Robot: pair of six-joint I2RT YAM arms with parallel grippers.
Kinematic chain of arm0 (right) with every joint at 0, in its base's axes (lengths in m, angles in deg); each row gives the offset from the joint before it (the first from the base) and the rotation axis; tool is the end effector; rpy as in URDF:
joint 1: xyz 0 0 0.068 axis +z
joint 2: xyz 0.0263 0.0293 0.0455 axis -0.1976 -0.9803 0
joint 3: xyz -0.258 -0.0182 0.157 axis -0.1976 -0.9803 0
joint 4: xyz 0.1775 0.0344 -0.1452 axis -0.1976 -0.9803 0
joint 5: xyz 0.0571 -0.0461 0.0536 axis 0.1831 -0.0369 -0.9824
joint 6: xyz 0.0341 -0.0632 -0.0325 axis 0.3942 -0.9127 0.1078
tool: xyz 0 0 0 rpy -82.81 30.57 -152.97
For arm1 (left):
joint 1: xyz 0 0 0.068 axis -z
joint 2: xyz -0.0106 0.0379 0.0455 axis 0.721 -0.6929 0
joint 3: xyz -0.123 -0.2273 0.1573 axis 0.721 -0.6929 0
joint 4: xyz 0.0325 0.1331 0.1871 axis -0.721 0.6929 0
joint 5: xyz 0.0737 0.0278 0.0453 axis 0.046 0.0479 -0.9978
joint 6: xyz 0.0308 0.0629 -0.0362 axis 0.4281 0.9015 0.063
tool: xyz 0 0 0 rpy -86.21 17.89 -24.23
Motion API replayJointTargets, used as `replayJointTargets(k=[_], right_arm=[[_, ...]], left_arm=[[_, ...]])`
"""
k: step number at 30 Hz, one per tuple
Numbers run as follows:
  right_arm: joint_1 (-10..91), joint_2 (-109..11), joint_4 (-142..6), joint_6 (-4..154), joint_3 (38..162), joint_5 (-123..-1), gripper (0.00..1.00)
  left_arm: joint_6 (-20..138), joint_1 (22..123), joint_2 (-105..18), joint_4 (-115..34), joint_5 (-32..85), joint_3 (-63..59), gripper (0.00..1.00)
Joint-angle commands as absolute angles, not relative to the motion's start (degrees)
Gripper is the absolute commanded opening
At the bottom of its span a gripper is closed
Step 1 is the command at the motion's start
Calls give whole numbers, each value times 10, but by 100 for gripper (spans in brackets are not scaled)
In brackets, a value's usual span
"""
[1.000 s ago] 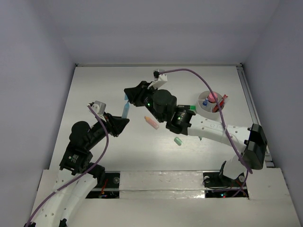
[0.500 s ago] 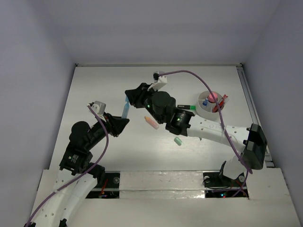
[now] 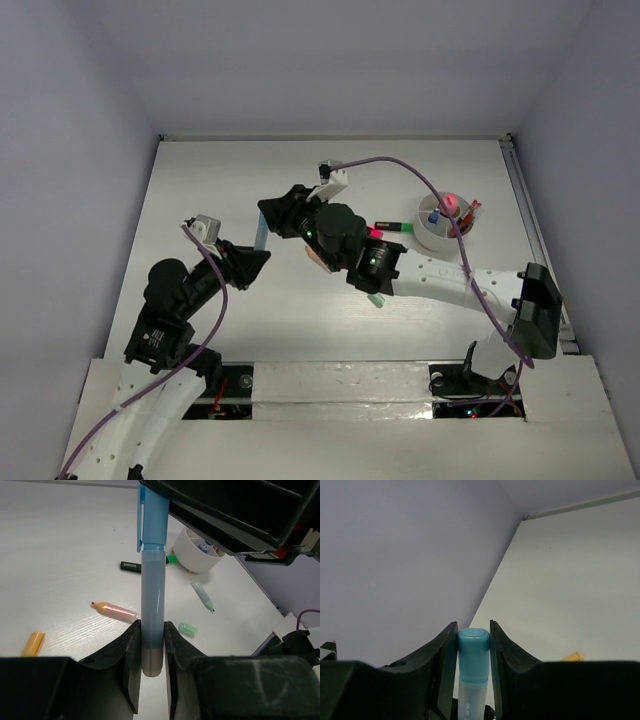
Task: Sort the stationery into containers
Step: Close the pen cap on the pen.
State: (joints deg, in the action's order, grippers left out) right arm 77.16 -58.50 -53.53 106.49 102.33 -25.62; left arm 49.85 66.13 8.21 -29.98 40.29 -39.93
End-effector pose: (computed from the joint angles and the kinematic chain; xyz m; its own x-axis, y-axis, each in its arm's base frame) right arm 0.1851 0.3310 0.4216 -0.3648 0.5121 -0.7776 -0.4721 0.6181 0.6286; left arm 0.0729 -0.0533 0.3353 -0.2076 -0.2787 -0.9377 0.6348 0.6910 -0.3459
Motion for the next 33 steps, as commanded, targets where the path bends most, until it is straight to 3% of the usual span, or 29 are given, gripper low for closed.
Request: replayJointTargets(k=[1, 18, 33], right_arm=[[787, -591, -498, 1085, 1019, -260, 0], [807, -601, -502, 1125, 969, -312, 0], [877, -631, -448, 1144, 843, -316, 0]], left_arm=[[500, 651, 94, -325, 385, -382, 0], [499, 641, 99, -328, 390, -383, 0], [500, 641, 101, -329, 395, -385, 0]])
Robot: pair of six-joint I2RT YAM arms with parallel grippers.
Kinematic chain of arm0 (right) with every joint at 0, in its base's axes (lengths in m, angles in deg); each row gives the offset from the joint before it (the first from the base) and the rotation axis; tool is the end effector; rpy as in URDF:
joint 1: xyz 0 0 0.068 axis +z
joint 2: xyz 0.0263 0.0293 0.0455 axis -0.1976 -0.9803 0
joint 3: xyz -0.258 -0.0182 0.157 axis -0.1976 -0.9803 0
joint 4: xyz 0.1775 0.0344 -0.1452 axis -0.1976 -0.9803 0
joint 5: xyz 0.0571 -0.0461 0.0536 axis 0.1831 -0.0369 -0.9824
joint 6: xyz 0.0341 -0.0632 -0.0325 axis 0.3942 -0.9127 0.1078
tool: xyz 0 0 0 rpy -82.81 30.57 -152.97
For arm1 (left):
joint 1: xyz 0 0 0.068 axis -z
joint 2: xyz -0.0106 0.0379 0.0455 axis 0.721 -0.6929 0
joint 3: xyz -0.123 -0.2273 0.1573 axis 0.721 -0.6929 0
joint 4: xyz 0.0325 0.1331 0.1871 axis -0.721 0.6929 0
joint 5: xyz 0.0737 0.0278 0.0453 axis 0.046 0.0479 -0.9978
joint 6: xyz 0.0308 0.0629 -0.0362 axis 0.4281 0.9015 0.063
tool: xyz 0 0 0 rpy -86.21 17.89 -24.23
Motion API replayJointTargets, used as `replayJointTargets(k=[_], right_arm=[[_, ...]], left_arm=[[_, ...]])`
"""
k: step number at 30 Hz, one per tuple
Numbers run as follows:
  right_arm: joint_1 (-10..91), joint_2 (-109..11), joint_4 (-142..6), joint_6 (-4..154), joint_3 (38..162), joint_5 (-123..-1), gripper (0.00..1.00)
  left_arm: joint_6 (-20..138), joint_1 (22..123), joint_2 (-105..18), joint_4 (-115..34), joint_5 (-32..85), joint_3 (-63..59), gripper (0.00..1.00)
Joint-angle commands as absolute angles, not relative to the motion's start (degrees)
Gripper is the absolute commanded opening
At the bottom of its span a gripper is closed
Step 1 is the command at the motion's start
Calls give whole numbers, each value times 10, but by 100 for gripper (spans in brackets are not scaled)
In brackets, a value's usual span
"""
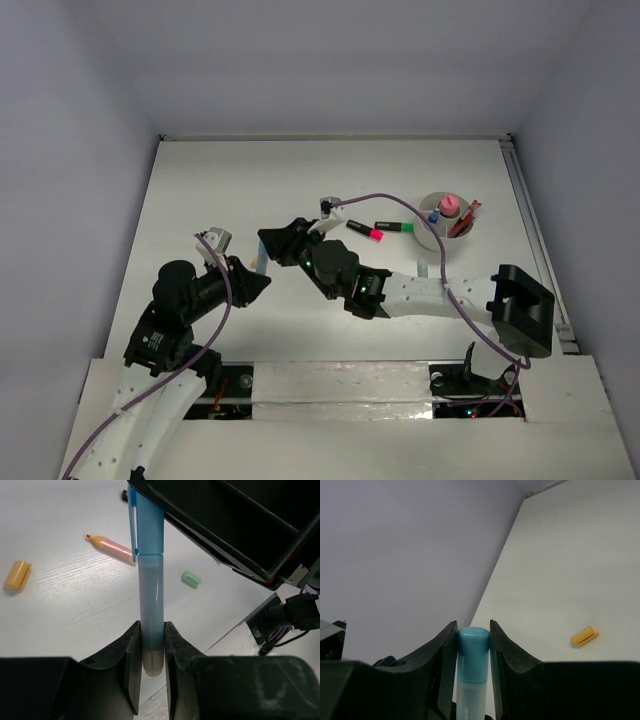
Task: Sort the stationery into containers
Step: Close the pen cap on the pen.
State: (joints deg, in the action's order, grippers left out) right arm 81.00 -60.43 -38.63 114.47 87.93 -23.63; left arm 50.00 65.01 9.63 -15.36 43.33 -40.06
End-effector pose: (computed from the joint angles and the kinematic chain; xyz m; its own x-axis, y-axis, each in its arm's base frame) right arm 0.1654 0.3447 0.3554 -0.4521 0.5630 -0.6919 -0.4273 0.5441 0.7220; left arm 0.0643 -0.0520 0.3017 -0.4164 -0.1991 -0.8871 0.5734 0.6997 -0.4262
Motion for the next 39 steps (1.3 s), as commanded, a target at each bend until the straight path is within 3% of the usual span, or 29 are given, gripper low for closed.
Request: replayJointTargets(k=[1, 11, 22, 33, 39], right_arm=[[884, -632, -446, 1144, 844, -315, 0], [896, -631, -448, 1134, 848, -298, 0], [884, -536, -466, 1092, 813, -220, 0], [884, -597, -527, 1104, 832, -380, 0], [884, -579, -630, 1114, 807, -454, 0]], left_arm=[[501, 641, 101, -329, 396, -386, 0], [499, 641, 104, -329, 395, -386, 0], [499, 641, 111, -334, 405, -389, 0], [500, 641, 109, -330, 400, -388, 0], [502, 641, 108, -329, 400, -386, 0]])
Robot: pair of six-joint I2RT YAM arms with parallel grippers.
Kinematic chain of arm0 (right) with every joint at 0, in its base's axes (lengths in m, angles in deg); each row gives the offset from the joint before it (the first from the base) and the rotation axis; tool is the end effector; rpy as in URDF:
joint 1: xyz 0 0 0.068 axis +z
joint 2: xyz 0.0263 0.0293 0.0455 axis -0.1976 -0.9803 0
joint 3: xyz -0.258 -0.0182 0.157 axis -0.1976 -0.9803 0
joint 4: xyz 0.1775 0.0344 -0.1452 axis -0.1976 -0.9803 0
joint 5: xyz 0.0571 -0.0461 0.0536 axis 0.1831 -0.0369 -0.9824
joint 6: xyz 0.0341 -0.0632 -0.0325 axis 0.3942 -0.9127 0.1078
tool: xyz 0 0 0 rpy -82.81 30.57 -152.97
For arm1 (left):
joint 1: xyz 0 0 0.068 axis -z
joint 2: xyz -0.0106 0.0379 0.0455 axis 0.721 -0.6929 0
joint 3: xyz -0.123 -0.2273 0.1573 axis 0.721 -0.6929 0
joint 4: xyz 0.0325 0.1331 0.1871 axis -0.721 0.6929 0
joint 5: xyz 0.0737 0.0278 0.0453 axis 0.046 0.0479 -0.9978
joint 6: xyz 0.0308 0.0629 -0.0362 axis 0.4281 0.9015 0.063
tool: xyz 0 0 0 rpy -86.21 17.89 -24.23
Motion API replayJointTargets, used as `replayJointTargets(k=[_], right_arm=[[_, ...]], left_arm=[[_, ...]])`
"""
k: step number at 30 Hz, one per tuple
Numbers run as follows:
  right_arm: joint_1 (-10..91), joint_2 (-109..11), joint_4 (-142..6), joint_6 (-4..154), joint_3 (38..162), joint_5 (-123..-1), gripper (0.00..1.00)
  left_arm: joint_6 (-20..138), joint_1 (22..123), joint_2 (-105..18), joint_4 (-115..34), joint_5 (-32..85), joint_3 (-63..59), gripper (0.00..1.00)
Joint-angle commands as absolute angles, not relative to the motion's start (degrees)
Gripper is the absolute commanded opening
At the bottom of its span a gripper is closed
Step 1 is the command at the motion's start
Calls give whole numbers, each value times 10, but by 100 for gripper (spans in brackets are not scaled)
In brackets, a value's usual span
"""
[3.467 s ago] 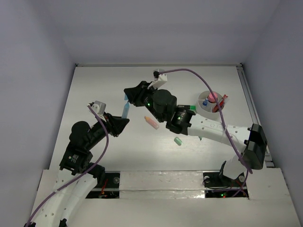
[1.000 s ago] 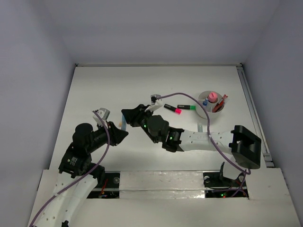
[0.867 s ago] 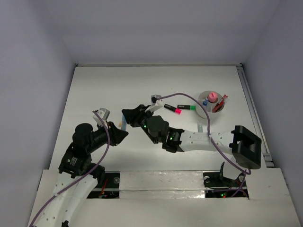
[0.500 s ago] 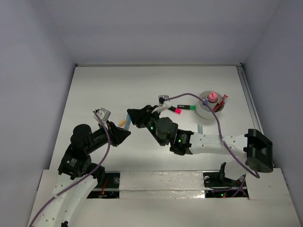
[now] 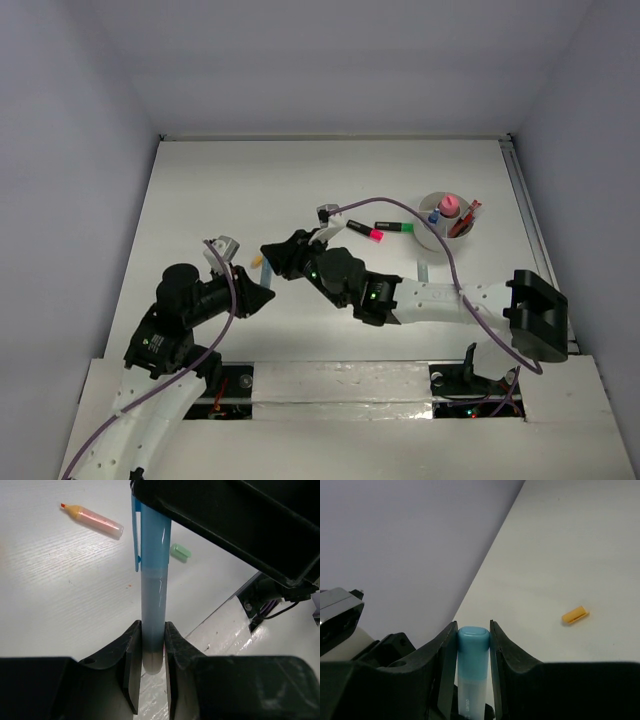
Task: Sort the stationery into containers
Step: Close the pen cap on the pen, then place the pen in the storage box.
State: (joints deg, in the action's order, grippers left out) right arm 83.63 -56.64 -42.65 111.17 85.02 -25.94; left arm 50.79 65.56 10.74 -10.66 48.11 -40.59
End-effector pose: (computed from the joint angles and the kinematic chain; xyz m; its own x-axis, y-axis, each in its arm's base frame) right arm 0.1418 0.3358 0.3516 -0.4834 0.4534 -0.7488 -0.4892 0.5695 0.6606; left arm 0.0546 -0.0548 0.2897 -0.4887 -0.1439 -0.8605 0.6083 0.6507 -0.4544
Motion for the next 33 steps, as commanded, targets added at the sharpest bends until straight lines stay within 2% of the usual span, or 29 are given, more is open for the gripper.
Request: replayJointTargets(k=[1, 10, 22, 23, 25, 26, 29, 33], right_arm=[[889, -568, -638, 1114, 796, -457, 0], [927, -557, -702, 1118, 789, -467, 0], [905, -510, -637, 1114, 795, -345, 0], [897, -503, -631, 1111, 793, -340, 0], [861, -502, -616, 1108, 794, -343, 0], [849, -501, -609, 1107, 795, -350, 0], [795, -495, -583, 1099, 800, -351, 0], [721, -475, -568, 1093, 808, -355, 0]], left_arm=[[502, 641, 108, -329, 400, -386, 0], [502, 641, 104, -328, 393, -385, 0], [499, 635, 111, -333, 408, -389, 1], [498, 635, 113, -335, 408, -389, 11], [494, 635, 121, -337, 408, -392, 23], [494, 635, 123, -339, 407, -393, 33], [494, 635, 130, -339, 407, -394, 47], [494, 635, 131, -340, 409, -394, 55]])
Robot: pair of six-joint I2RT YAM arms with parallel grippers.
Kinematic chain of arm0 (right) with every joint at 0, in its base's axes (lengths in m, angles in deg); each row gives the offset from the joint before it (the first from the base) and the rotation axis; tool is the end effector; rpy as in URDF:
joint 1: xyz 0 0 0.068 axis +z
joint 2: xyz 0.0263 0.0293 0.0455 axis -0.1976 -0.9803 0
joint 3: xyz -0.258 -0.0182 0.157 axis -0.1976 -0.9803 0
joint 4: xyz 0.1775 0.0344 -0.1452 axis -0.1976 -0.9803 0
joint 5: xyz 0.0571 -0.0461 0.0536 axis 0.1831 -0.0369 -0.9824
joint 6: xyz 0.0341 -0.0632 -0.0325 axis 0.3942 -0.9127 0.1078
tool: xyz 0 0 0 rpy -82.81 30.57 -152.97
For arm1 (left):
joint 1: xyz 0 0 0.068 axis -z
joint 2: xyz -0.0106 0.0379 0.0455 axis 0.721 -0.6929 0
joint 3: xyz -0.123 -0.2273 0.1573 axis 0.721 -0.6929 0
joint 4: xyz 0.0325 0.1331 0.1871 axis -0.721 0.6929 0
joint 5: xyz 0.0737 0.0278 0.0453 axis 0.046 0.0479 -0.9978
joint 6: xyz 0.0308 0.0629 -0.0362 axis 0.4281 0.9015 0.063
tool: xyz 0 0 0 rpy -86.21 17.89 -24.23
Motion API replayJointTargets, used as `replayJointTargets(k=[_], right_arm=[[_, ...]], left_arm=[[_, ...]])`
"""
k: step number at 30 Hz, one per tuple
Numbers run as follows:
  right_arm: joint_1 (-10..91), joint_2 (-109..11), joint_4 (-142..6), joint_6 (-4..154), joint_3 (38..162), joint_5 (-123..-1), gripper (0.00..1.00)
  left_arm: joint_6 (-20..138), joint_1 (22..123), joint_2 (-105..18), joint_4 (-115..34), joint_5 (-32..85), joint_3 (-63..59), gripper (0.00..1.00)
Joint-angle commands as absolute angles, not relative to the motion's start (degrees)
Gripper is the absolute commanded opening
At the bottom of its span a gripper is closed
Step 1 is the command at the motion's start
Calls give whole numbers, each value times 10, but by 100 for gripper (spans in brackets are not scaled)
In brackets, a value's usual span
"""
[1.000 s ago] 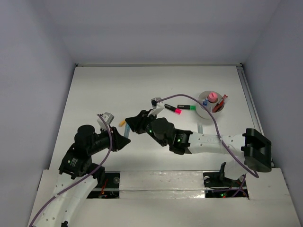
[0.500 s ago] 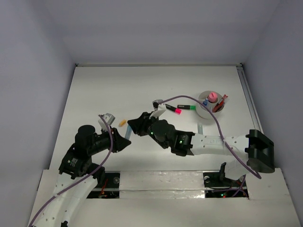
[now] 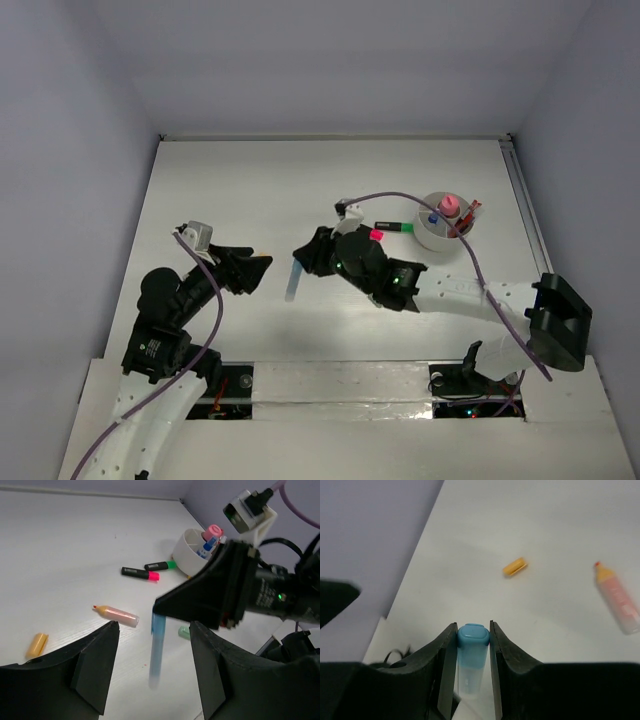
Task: Sort the stationery into containers
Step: Place the pen in the storage box.
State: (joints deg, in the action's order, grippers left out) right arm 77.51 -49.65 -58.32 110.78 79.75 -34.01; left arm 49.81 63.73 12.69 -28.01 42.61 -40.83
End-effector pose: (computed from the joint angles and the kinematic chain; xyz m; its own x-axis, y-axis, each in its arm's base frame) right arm 0.1541 0.2889 0.3222 -0.5764 0.2651 -0.7730 -0.4452 0.6913 0.5691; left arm 0.0588 -0.0477 0.3300 -0.1820 -0.2862 -0.9407 0.6429 0.6893 -0.3341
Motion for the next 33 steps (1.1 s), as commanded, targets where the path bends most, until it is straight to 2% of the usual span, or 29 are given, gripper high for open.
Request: replayJointTargets(k=[1, 6, 12, 17, 25, 33], right_arm=[[708, -473, -565, 1094, 809, -361, 0], [640, -445, -575, 1072, 814, -344, 0], [553, -384, -660, 964, 831, -222, 0], [418, -352, -672, 903, 841, -216, 0], [322, -415, -665, 804, 897, -183, 0], [292, -497, -650, 748, 938, -176, 0]], left_arm=[[494, 635, 130, -340, 411, -394, 55], [495, 635, 133, -339, 409, -395, 57], [494, 635, 135, -341, 413, -396, 57], [494, 635, 135, -343, 417, -397, 56], [493, 635, 135, -344, 422, -397, 54], [494, 635, 135, -346, 428, -398, 53]])
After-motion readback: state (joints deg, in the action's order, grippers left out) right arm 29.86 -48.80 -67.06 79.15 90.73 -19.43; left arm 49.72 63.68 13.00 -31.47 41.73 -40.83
